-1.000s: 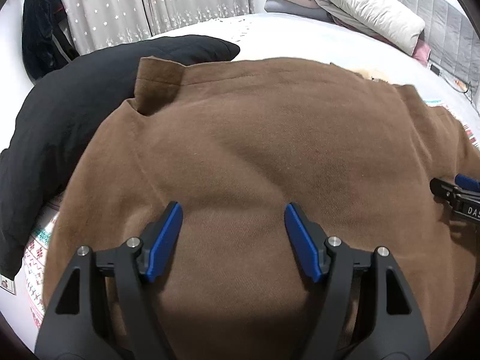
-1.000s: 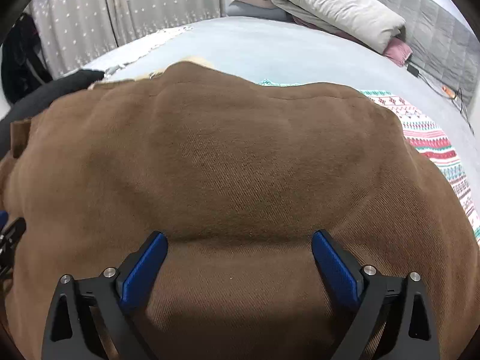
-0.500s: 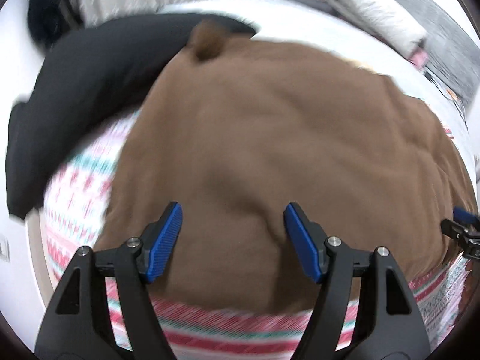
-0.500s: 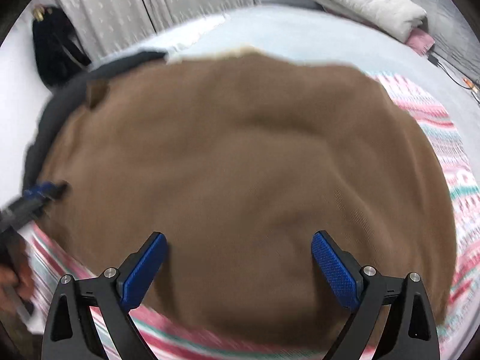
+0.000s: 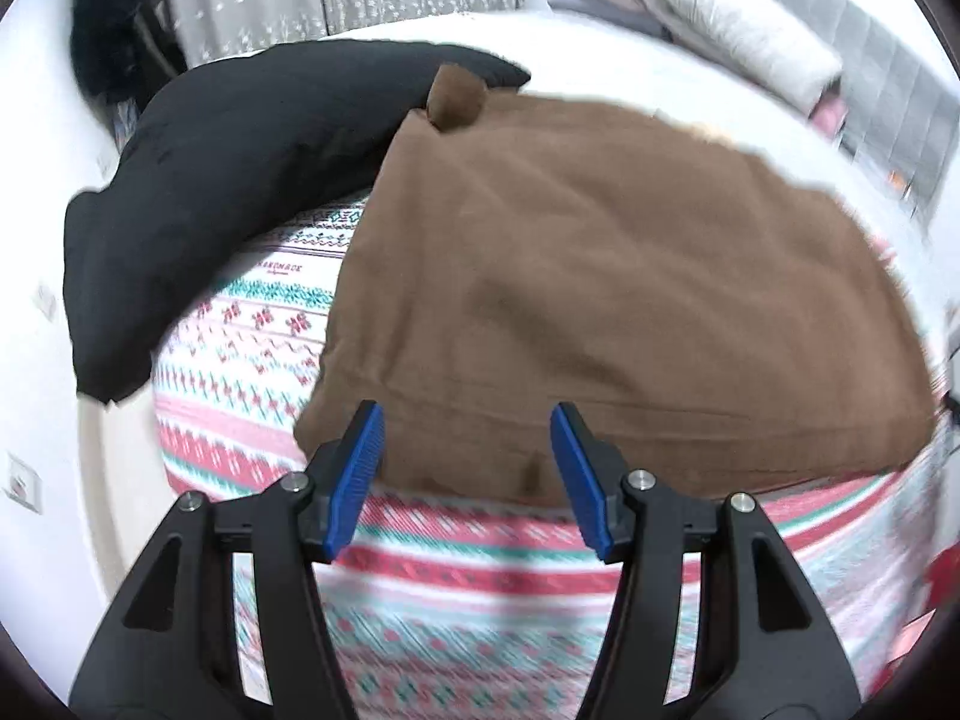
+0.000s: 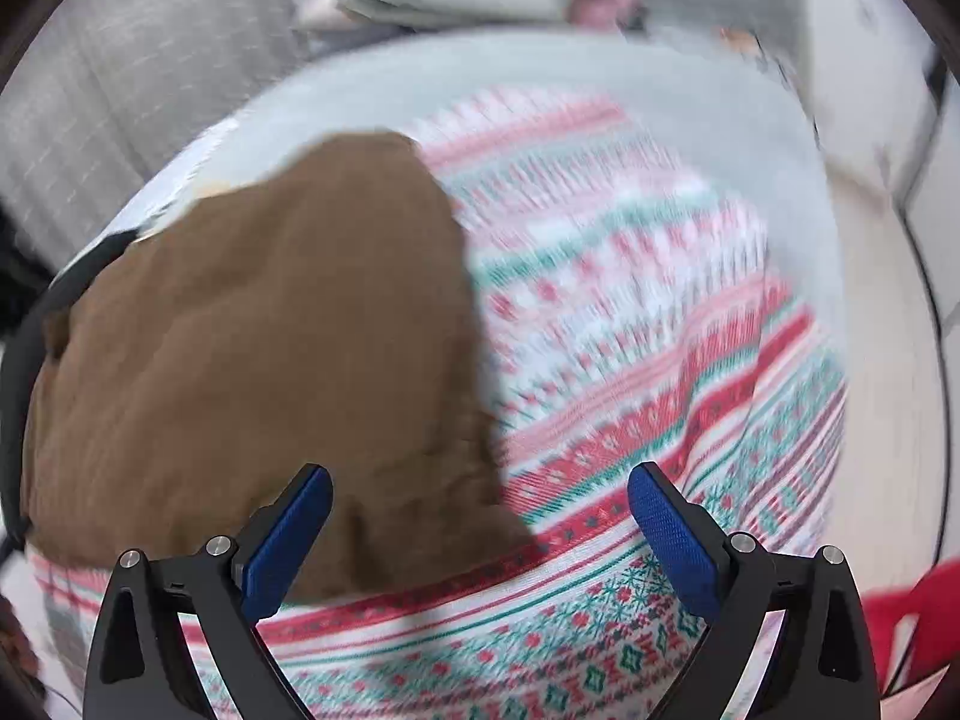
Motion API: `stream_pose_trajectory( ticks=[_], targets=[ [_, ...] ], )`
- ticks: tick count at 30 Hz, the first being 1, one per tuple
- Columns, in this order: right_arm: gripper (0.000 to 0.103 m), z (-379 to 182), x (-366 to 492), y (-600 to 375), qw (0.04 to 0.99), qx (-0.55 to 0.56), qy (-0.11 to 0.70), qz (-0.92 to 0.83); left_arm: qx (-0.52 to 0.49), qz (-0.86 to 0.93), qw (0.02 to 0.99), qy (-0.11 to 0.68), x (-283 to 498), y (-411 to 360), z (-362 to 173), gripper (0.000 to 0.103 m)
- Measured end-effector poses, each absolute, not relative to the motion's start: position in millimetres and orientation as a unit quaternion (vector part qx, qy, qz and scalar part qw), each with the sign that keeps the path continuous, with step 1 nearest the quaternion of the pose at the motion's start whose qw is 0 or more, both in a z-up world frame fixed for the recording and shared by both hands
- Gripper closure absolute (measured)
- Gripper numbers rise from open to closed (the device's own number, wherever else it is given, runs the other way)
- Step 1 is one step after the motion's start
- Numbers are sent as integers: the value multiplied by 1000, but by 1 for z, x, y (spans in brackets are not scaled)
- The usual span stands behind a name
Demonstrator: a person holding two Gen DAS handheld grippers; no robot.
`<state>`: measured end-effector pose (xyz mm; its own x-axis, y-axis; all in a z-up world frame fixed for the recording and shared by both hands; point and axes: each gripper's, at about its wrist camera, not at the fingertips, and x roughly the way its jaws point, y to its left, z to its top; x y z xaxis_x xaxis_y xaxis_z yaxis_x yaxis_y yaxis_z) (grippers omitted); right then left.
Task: Fold large clothes
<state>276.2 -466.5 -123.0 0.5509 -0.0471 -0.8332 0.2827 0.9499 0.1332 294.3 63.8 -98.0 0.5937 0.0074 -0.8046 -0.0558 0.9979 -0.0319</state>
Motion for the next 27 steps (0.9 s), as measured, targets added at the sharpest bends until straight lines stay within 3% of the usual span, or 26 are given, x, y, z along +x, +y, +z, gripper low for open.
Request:
stream_pose_trajectory(
  ticks=[4,10,27],
  targets=[
    [3,-85,259,-414,896,120,427,-22,-35,24,911,411,256,50,-67,27],
    [3,-53,218,-338,910,130,391,51,-19,21,939,343,203,26,-44,13],
    [3,-54,169,-246,939,-5,339,49,4,-10,952,307,174,-14,-51,7]
  ],
)
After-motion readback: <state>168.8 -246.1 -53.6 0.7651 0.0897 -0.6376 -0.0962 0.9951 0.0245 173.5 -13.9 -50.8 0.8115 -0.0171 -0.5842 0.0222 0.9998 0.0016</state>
